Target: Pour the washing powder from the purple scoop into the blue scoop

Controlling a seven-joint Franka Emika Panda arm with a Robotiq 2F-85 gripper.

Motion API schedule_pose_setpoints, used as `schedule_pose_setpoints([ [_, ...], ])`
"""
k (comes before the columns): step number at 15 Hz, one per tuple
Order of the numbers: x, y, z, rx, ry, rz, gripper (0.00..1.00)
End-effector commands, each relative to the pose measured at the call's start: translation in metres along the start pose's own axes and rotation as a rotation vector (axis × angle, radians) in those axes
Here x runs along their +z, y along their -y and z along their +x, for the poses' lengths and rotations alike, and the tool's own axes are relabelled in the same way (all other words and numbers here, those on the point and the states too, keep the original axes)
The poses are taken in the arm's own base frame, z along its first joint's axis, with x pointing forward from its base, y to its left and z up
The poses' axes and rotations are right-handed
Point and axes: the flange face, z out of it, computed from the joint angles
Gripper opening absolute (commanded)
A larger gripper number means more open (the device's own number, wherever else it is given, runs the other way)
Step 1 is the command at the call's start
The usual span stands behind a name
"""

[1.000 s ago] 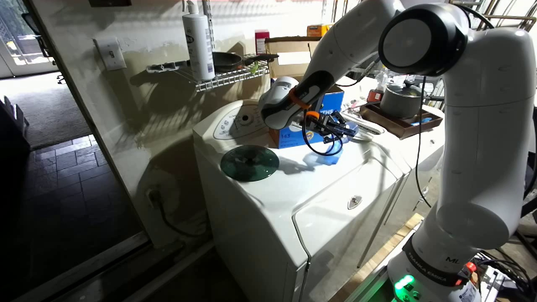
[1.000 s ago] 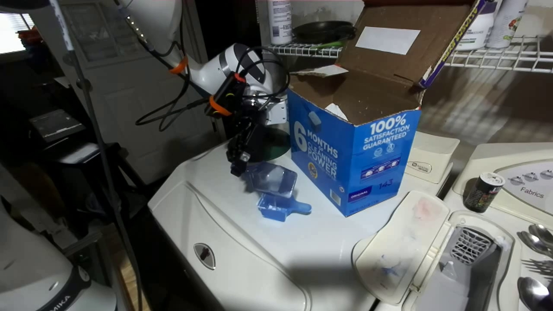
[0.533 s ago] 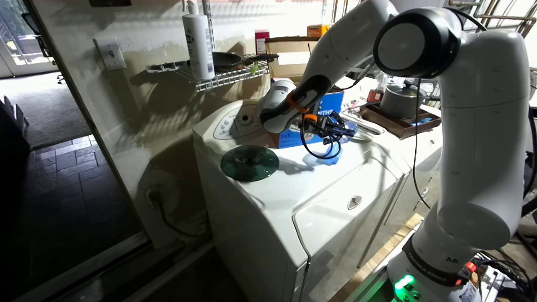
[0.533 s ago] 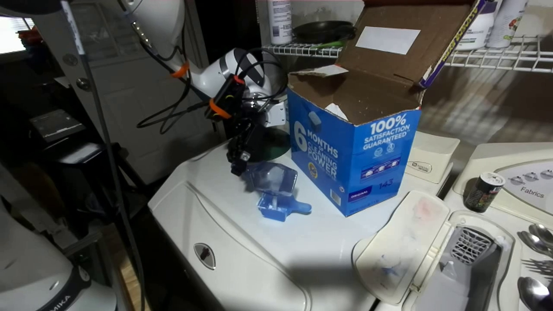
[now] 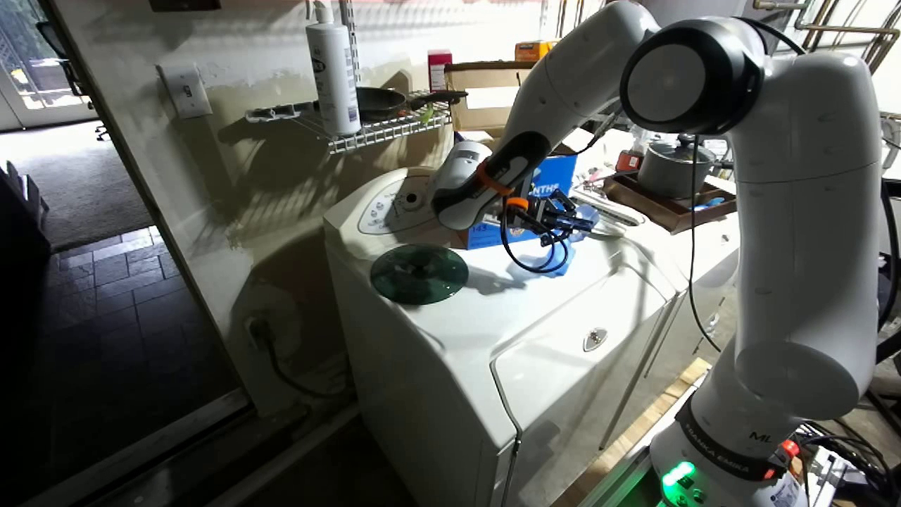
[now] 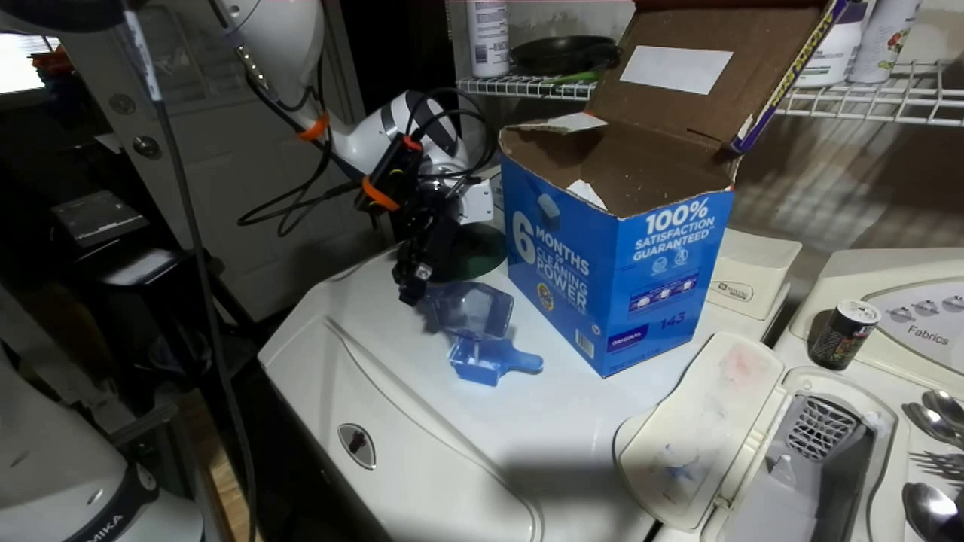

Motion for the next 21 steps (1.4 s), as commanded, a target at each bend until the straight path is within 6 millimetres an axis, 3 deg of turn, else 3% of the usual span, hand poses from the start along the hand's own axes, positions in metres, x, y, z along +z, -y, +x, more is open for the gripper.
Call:
schedule_pose_setpoints([
  [1,-0.0105,0.0,0.0022,0.029,0.02,-0.046,0.03],
  [21,-0.0105,0.0077,0.0055,0.081,0.062,-0.092,0.03],
])
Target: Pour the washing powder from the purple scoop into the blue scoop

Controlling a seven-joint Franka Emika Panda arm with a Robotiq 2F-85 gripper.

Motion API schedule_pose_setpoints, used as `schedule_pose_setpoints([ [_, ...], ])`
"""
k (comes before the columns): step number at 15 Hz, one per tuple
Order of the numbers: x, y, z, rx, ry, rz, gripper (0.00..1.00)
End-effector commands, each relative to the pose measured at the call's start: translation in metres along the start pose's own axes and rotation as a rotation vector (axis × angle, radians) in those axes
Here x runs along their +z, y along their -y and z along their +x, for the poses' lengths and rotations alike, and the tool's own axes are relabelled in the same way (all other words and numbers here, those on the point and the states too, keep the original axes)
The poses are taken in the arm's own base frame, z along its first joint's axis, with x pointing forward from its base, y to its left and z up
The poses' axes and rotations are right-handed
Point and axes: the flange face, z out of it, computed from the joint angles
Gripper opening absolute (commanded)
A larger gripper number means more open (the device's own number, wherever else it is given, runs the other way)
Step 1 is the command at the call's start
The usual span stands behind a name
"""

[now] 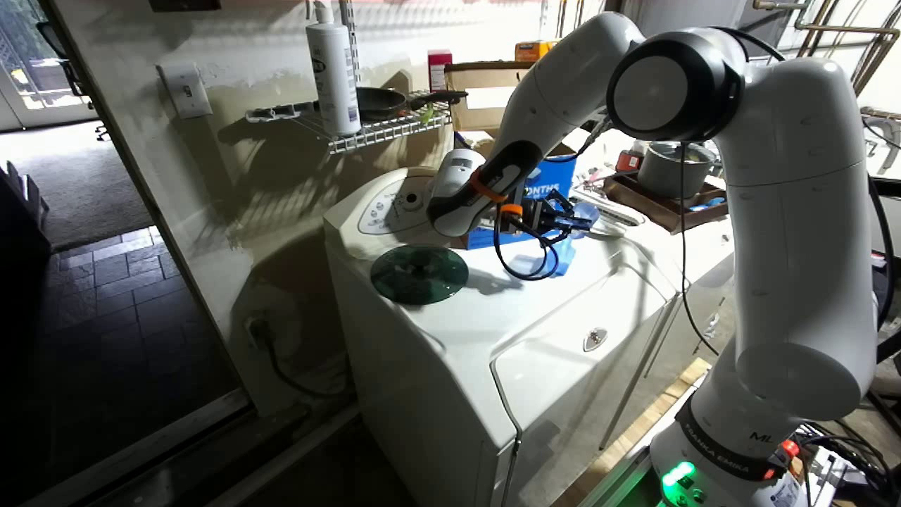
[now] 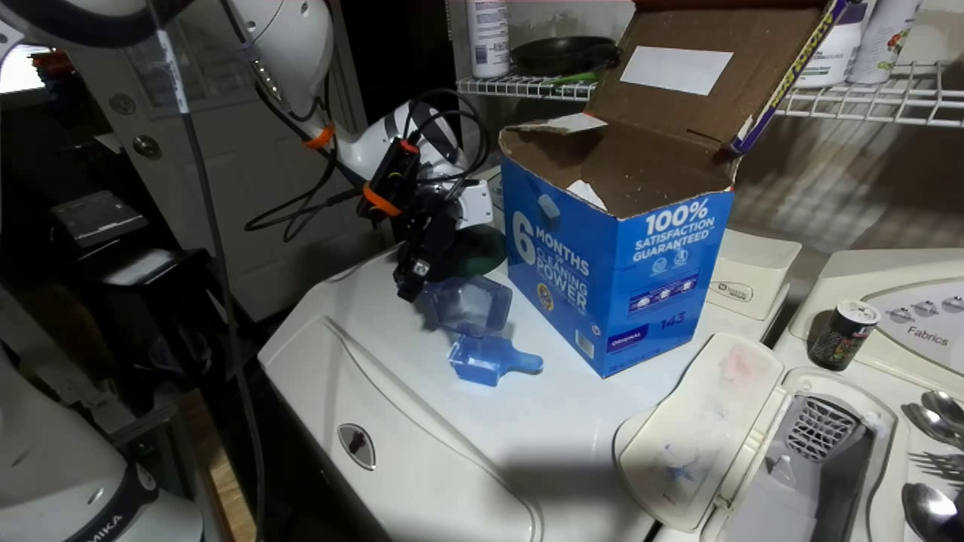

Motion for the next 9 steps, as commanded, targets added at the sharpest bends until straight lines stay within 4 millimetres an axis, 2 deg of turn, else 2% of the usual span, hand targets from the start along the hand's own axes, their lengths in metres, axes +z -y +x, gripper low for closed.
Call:
schedule_pose_setpoints([
  [1,-0.0067,0.0,0.0009,0.026,0.016,-0.039,0.03],
  [9,-0.0048,0.0046,0.0,0.05,0.044,-0.072,0.03],
])
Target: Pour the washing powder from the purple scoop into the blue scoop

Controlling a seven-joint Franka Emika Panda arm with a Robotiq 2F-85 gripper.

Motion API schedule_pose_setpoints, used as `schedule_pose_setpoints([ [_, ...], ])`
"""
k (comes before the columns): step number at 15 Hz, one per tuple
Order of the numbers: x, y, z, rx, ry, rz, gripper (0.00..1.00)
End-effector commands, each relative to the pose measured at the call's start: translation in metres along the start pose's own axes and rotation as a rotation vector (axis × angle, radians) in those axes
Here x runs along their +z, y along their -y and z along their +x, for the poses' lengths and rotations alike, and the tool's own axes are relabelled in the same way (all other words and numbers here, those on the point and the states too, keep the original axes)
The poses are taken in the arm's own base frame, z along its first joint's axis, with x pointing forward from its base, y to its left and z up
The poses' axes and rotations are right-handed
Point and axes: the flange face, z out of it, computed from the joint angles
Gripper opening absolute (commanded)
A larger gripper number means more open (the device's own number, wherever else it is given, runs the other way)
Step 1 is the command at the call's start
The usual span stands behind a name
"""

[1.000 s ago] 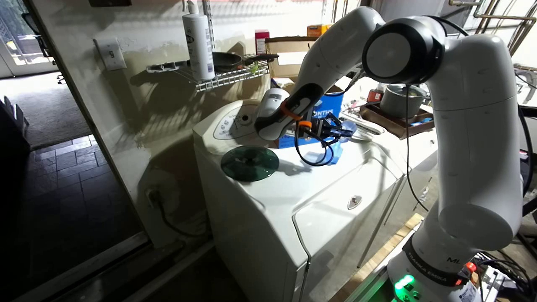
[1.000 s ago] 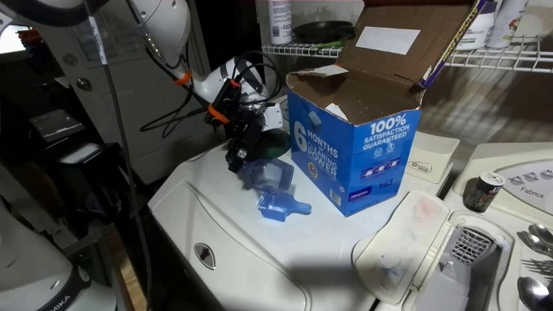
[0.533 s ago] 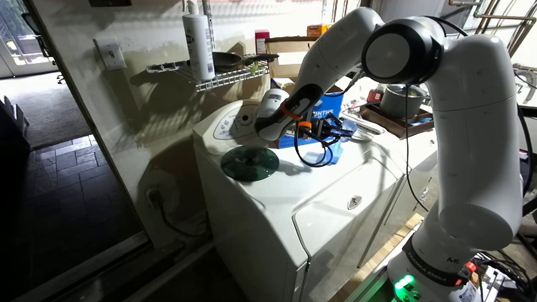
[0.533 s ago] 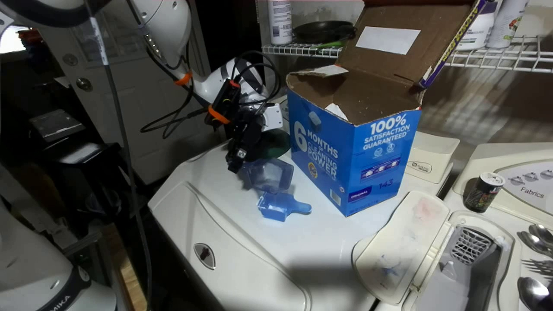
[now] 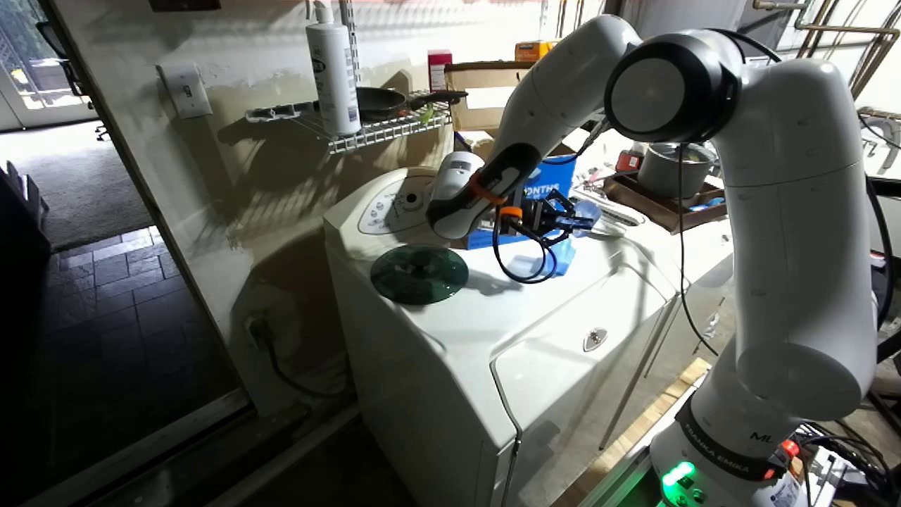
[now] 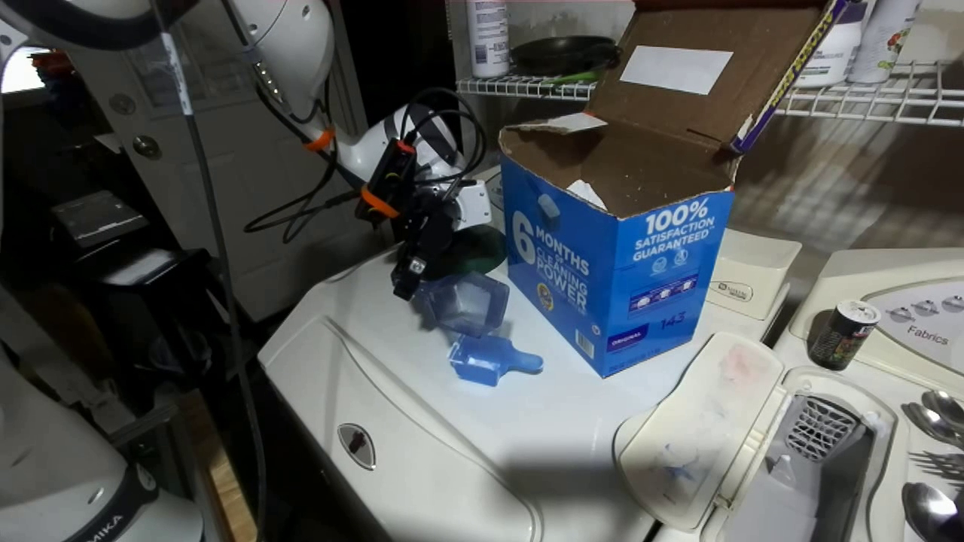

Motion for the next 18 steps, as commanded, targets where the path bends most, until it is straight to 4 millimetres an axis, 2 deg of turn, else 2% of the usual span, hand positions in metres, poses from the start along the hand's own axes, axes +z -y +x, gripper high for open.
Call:
schedule_pose_setpoints([
  [1,-0.007,0.002,0.001,0.027,0.017,-0.05,0.03],
  [18,-0.017,-0.018,-0.009,0.026,-0.091,0.096,0.03],
])
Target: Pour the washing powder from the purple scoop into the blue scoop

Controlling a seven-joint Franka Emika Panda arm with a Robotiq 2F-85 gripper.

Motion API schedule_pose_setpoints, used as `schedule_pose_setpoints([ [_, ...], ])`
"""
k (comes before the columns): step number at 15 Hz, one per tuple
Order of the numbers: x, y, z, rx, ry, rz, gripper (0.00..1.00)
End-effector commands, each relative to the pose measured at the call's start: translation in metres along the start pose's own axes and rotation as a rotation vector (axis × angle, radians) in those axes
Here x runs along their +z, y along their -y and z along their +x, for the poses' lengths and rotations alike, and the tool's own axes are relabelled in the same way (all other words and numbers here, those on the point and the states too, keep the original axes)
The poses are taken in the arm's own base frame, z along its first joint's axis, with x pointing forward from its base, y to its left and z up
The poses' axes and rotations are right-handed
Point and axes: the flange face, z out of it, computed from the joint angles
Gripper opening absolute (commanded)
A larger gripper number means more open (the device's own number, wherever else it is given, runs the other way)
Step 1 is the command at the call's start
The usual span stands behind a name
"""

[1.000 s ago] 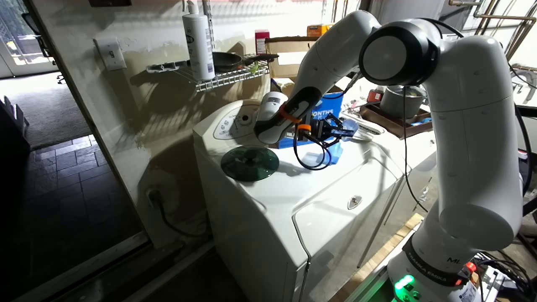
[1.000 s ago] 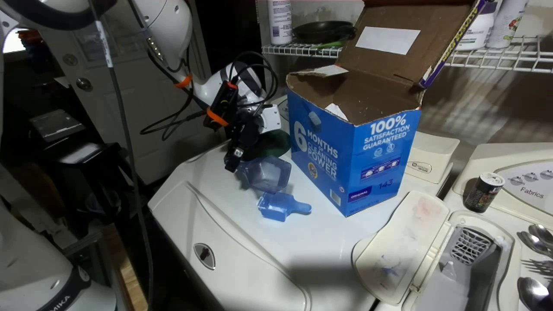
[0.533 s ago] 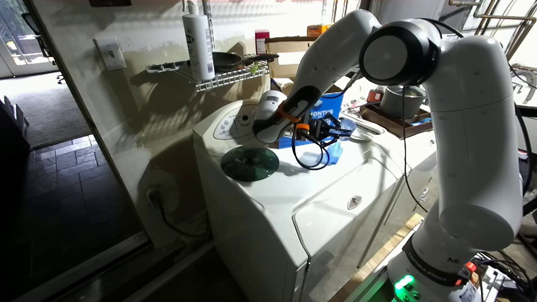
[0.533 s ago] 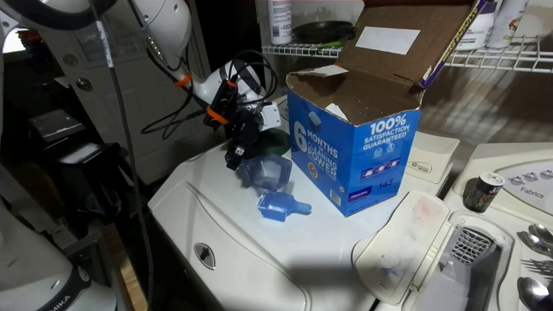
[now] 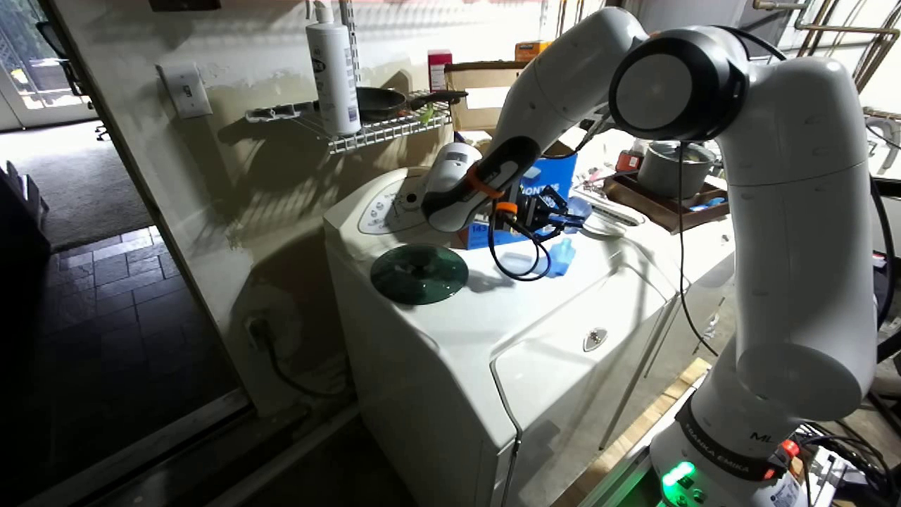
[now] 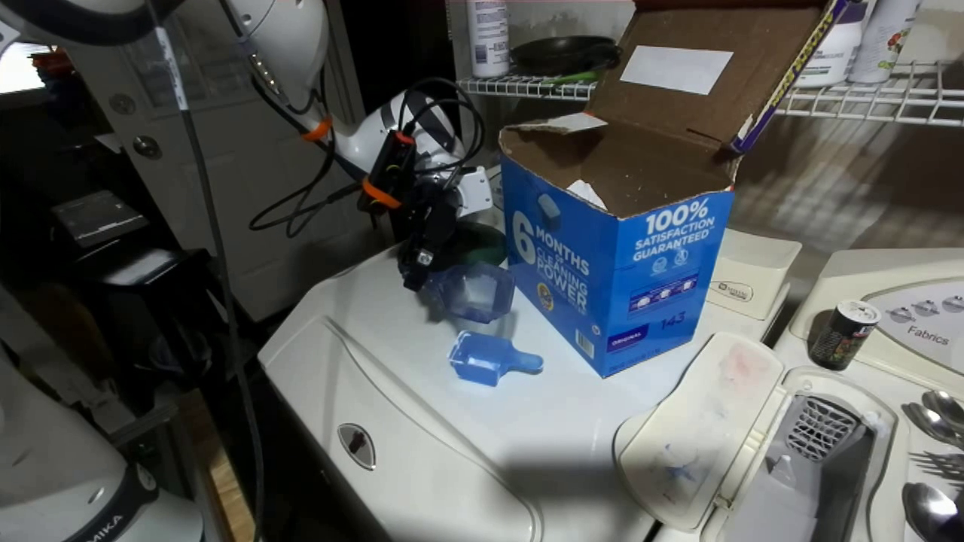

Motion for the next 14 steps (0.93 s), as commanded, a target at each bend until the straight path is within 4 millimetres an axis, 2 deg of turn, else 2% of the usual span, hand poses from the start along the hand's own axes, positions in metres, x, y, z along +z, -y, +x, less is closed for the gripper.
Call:
schedule_pose_setpoints([
  [1,-0.002,-0.01,-0.004,-0.005,-0.027,0.075,0.03],
  [14,-0.017,-0.03,-0.009,-0.011,-0.222,0.376,0.03],
])
